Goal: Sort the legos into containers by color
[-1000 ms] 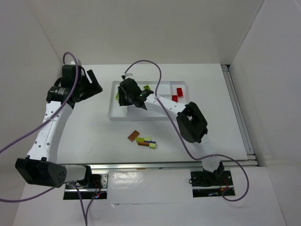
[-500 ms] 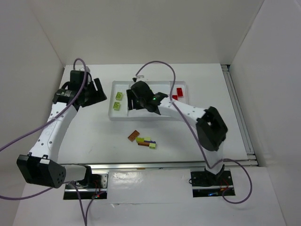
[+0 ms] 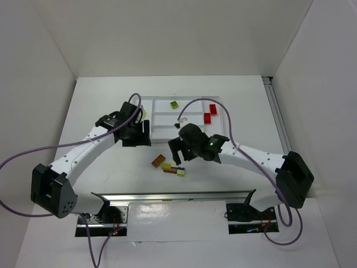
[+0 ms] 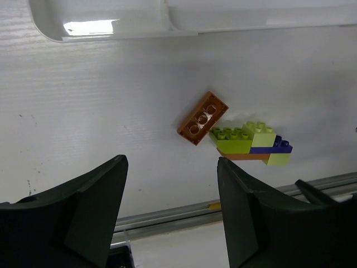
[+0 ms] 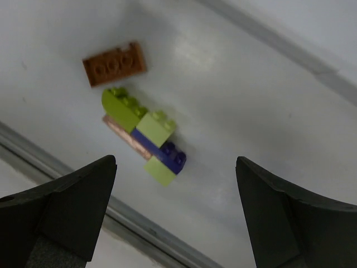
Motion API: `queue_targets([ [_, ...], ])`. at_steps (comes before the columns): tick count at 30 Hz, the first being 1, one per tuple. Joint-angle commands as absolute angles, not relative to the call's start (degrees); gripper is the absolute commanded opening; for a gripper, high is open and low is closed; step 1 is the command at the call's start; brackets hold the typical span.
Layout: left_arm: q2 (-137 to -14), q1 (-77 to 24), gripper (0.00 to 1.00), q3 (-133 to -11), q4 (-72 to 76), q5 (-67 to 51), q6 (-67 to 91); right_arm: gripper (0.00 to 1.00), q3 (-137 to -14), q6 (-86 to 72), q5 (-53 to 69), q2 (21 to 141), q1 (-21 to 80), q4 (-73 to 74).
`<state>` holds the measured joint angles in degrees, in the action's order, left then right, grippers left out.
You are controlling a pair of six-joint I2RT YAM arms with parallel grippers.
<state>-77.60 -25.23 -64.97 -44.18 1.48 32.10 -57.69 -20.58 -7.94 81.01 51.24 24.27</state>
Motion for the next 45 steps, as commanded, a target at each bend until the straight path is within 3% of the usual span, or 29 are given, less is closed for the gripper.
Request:
queue_targets([
  [1, -78.0, -25.2, 0.76, -67.1, -44.0, 4.5, 34.3, 0.95, -55.6, -16.4, -1.9, 82.0, 52.4, 24.7],
  [5, -78.0, -25.2, 0.76, -68.4, -45.8, 6.5, 36.0, 0.95, -57.3, -24.0, -9.0, 84.8, 52.4, 30.4],
  [13, -78.9, -25.2, 0.76, -68.4, -45.3, 6.5, 36.0, 0.93, -54.0, -41.8, -7.0, 84.0, 54.8, 30.3],
  [22, -85.1, -33.6, 0.76, -63.2, -38.9, -12.5, 35.4, 0.86, -53.4, -47.5, -8.1, 86.7, 57.6, 28.2],
  [35, -85.9, -34.2, 0.75, -64.3, -38.3, -5.9, 39.5, 0.76, -54.7, -48.6, -11.9, 92.2, 58.1, 29.0],
  [40, -85.3, -31.7, 0.76, -64.3, -39.5, -5.4, 40.1, 0.55, -56.0, -48.6, -13.3, 93.9, 58.1, 29.1],
  [42, -85.3, -30.7, 0.76, -64.3, -40.1, -5.4, 38.5, 0.40, -56.5, -48.1, -14.8, 93.9, 58.1, 29.8],
  [45, -85.3, -29.3, 0.76, -65.7, -40.1, -4.7, 35.7, 0.34, -57.0, -46.5, -17.1, 91.5, 58.1, 30.9],
])
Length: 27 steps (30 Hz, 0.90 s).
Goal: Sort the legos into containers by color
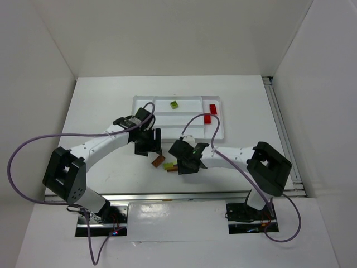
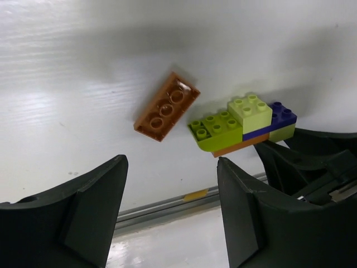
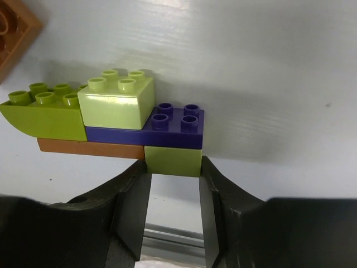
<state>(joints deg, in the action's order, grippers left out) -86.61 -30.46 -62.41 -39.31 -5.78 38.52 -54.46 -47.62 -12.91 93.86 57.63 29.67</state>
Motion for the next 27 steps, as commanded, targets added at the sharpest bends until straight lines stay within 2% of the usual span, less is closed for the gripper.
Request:
queue_targets([
  [1, -85.3, -28.6, 0.76, -66.4, -40.1, -5.5, 34.6, 0.32, -57.7, -45.7, -17.8, 90.9, 58.1, 31.8],
  [9, -90.2, -25.0, 0.85, -77.7, -39.0, -10.0, 30.5, 0.29, -62.4, -34.7, -24.1, 85.2, 52.9, 33.9],
  [12, -91.7, -21.8, 0.88, -78.8, -36.0, -18.3, 27.7, 0.29, -62.9, -30.7, -22.6, 82.6, 51.7, 31.6],
  [15, -93.2, -21.2, 0.96, -77.3, -31.8, -30.1, 23.7, 0.29, -61.1, -28.3, -21.2, 80.7, 51.2, 30.0],
  [17, -94.7, -21.2, 0.97, -76.2, -31.2, -36.1, 22.1, 0.29, -59.1, -27.7, -20.4, 79.5, 51.2, 29.4],
  [21, -97.8, -24.3, 0.97, -73.3, -29.5, -38.0, 22.1, 0.29, -56.0, -27.2, -18.4, 76.4, 50.1, 28.3],
  [27, -97.8, -25.3, 1.00, -69.8, -23.0, -48.8, 22.0, 0.29, -54.9, -24.4, -17.3, 74.0, 48.8, 28.8],
])
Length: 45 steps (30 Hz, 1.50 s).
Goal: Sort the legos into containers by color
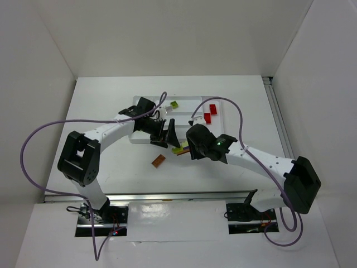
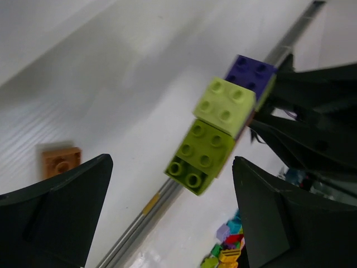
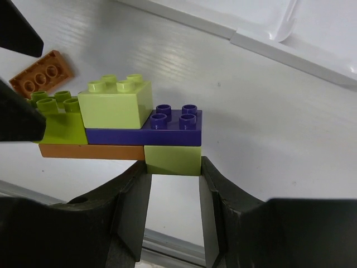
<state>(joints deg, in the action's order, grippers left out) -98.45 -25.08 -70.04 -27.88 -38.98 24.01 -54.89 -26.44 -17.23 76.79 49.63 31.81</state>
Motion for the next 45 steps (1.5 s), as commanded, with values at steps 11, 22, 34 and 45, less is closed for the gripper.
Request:
queue_targets([
  [11, -102.0, -26.9, 1.00, -70.0, -16.1, -56.9, 23.9, 0.29, -54.4, -23.2, -15.2, 72.9, 47.5, 27.6],
  [22, -105.6, -30.0, 0.88, -72.5, -12.2, -57.4, 27.3, 0.29, -54.4, -22.7, -15.2, 71.8, 47.5, 27.6],
  [34, -105.6, -28.7, 0.00, -74.4, -12.2, -56.1, 29.5, 0.29, -51.1, -23.7, -14.0, 70.4, 47.5, 27.0],
  [45, -105.1, -23.7, 0.00, -75.0, -14.8, -52.5, 29.5, 0.29, -51.1, -24.8, -15.6, 67.3, 47.5, 29.6],
])
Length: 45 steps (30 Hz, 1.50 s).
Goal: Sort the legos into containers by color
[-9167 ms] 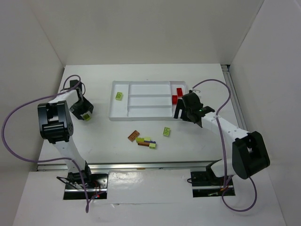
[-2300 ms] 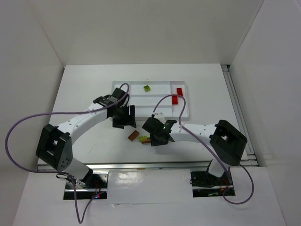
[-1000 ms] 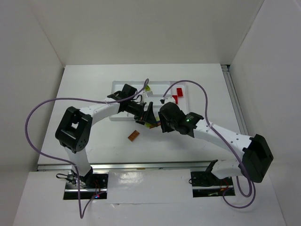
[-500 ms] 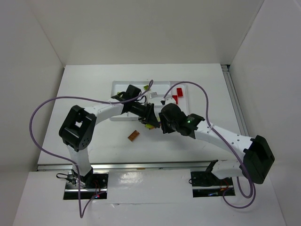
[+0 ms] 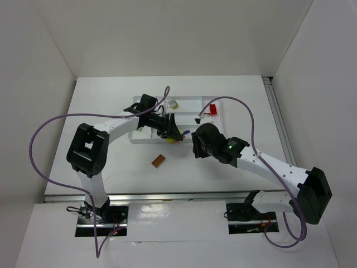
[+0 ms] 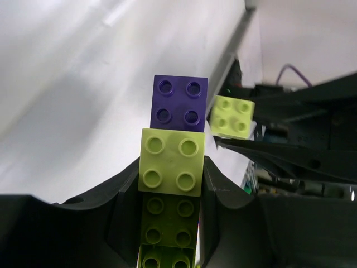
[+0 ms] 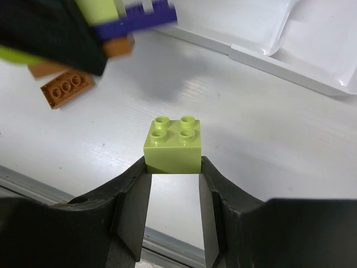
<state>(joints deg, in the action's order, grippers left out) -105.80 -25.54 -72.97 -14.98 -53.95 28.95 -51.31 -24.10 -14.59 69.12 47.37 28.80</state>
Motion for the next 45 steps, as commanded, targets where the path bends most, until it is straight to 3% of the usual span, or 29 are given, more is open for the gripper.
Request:
queue_targets([
  [1, -105.1, -23.7, 0.00, -75.0, -15.3, -51.9, 29.5, 0.29, -51.1, -24.8, -15.6, 67.3, 47.5, 29.6],
  [8, -103.1, -21.8, 0.00, -74.4, -18.0, -49.3, 28.3, 0.29, -51.1, -25.3, -16.9, 68.5, 47.5, 29.6],
  [18, -90.8, -11.4, 0.00, -76.8, -32.0, -30.6, 30.7, 0.29, -57.8, -22.5, -12.8, 77.2, 47.5, 23.2],
  [24, -82.1, -3.2, 0.00, -78.5, -36.5, -21.3, 32.3, 0.29, -70.4, -18.2, -5.5, 90.1, 47.5, 14.8],
  [36, -74.8, 9.0, 0.00, -75.4, -40.3, -25.5, 32.3, 0.31, -95.3, -14.8, 1.6, 116.4, 47.5, 8.7],
  [39, -74.8, 9.8, 0.00, -75.4, -41.1, -26.1, 31.8, 0.35, -98.6, -14.8, 2.3, 119.9, 48.1, 7.8],
  [40, -74.2, 10.4, 0.00, -75.4, -41.1, -26.1, 31.8, 0.41, -99.7, -14.8, 2.9, 120.7, 48.1, 7.8],
  [41, -74.2, 10.4, 0.00, -75.4, -41.1, -26.1, 31.8, 0.50, -102.2, -14.8, 2.9, 121.5, 48.1, 8.3],
  [43, -73.7, 10.4, 0.00, -75.4, -41.1, -25.6, 31.8, 0.79, -104.2, -14.8, 2.9, 123.0, 48.1, 9.9],
  [45, -73.7, 10.4, 0.00, -75.4, -41.1, -25.6, 31.8, 0.87, -104.9, -14.8, 2.9, 123.0, 48.1, 9.9],
])
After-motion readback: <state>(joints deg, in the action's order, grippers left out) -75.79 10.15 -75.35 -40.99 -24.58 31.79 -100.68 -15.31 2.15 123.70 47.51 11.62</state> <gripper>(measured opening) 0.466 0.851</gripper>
